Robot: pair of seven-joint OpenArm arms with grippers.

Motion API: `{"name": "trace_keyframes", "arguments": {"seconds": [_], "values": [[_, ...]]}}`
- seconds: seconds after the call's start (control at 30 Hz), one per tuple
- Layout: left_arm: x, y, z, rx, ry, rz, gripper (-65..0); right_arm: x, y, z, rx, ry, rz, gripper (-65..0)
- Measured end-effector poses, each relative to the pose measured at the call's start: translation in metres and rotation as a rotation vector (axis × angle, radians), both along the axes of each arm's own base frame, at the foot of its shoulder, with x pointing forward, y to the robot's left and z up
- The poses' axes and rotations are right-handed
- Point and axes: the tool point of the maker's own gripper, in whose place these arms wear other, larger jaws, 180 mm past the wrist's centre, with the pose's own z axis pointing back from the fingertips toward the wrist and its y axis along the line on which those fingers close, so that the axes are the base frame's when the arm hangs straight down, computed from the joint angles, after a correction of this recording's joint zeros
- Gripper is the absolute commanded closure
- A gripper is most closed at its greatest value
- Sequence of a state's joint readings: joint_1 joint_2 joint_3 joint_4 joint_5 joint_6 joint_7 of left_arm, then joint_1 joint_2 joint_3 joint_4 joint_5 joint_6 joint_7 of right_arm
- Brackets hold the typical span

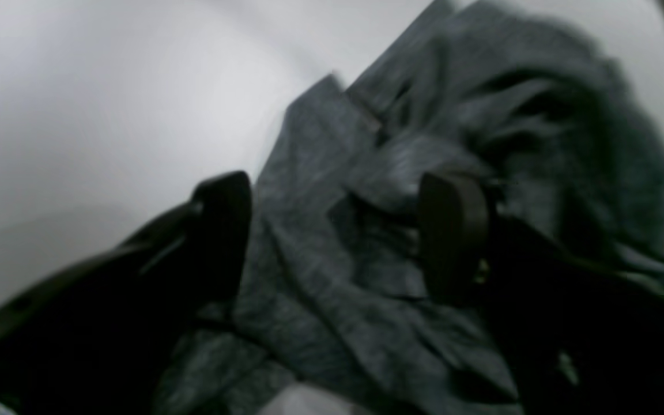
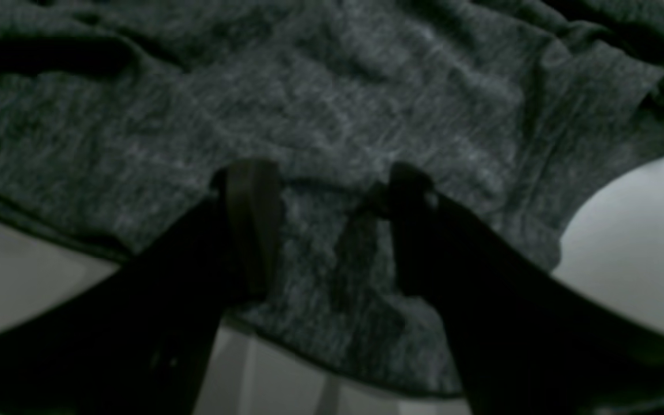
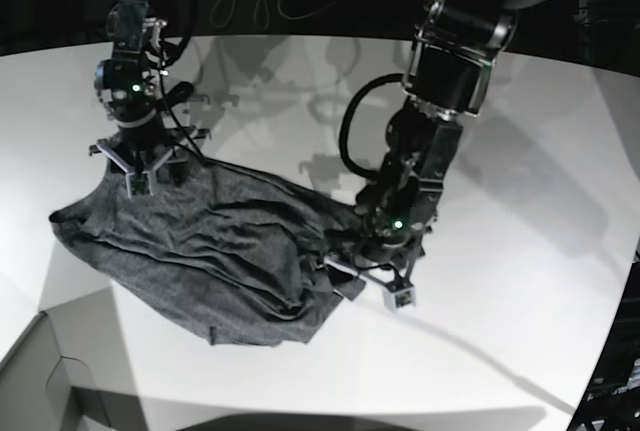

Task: Layout the t-shirt on the table in an organized manner, then fold the t-shirt properly
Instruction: 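Lower both grippers onto opposite edges of the shirt and grasp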

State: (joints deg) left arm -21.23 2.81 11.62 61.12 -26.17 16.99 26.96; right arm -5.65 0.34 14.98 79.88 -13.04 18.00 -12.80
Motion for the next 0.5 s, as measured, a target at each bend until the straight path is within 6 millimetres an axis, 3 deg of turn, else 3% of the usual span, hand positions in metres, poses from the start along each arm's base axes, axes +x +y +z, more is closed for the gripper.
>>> {"name": "trace_keyframes", "arguments": {"seconds": [0.23,0.37,0.43,0.5], "values": [[0.014,-0.037,0.015,0.065,-0.073,-0.106,-43.6,-0.001,0.000,-0.002,0.005,0.002,-0.001,-27.7],[0.016,-0.035,0.009,0.097,-0.125,-0.092,-43.1,-0.006,0.001,-0.003,0.008,-0.001,0.001,-27.7],[0.014,-0.034,0.001,0.118,-0.115,-0.104,-36.1,-0.007,0.000,-0.004,0.006,0.001,0.001,-27.7],[0.012,-0.035,-0.004,0.124,-0.103,-0.109,-22.1,-0.009,-0.001,-0.005,0.003,0.006,0.001,-27.7]]}}
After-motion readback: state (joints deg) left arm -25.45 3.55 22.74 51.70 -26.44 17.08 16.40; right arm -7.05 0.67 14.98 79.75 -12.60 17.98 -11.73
